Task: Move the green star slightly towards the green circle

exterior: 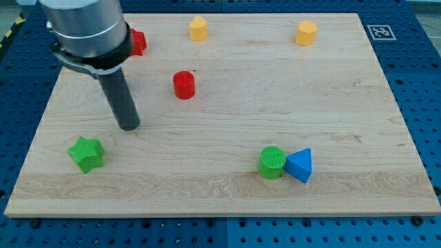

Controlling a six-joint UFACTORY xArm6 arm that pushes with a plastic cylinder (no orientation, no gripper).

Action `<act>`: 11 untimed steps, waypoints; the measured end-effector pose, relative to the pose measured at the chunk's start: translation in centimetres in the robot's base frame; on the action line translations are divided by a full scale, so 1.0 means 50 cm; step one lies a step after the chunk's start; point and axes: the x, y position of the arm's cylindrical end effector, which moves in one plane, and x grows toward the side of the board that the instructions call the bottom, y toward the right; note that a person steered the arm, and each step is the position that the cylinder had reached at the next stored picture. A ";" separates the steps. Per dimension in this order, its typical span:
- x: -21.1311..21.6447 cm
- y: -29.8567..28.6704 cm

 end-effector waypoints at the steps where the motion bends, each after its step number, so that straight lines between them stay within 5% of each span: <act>1: 0.000 -0.072; 4: 0.032 -0.246; 6: 0.110 -0.205; 11: 0.072 -0.074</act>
